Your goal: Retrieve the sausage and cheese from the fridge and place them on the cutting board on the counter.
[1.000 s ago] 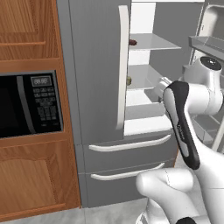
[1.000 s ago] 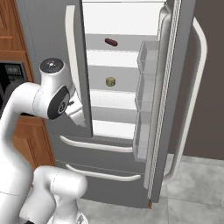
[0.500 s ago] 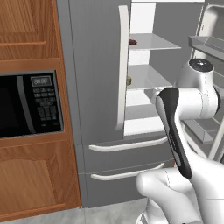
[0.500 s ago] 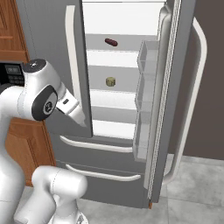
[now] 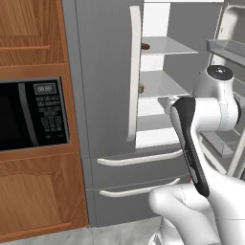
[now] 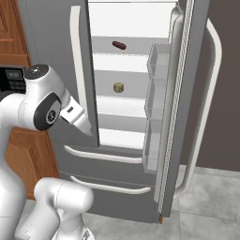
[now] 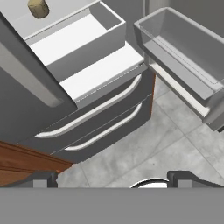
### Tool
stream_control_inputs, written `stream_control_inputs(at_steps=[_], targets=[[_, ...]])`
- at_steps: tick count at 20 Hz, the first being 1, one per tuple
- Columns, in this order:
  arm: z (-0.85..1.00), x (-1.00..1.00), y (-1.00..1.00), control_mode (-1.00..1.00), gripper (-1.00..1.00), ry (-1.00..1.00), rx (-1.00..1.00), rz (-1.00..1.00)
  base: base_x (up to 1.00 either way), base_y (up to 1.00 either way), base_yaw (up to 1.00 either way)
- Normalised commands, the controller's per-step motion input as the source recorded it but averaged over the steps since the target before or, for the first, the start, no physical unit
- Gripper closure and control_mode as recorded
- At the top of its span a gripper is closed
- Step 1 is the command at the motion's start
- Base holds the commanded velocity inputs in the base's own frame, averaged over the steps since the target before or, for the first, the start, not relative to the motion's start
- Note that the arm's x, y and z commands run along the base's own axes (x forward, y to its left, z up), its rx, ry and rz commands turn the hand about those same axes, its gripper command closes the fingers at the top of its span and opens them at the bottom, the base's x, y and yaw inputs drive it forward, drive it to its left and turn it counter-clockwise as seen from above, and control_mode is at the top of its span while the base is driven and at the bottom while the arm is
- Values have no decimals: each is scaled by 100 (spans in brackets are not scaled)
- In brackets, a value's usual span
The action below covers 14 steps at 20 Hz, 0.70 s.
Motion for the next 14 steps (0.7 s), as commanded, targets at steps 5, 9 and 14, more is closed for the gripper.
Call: stream_control_inputs(at_steps=[5,9,14], targets=[[0,0,0,-100,-100,0,0,0,0,0,0],[0,0,0,-100,-100,0,0,0,0,0,0],[0,0,0,100,-100,0,0,0,0,0,0]])
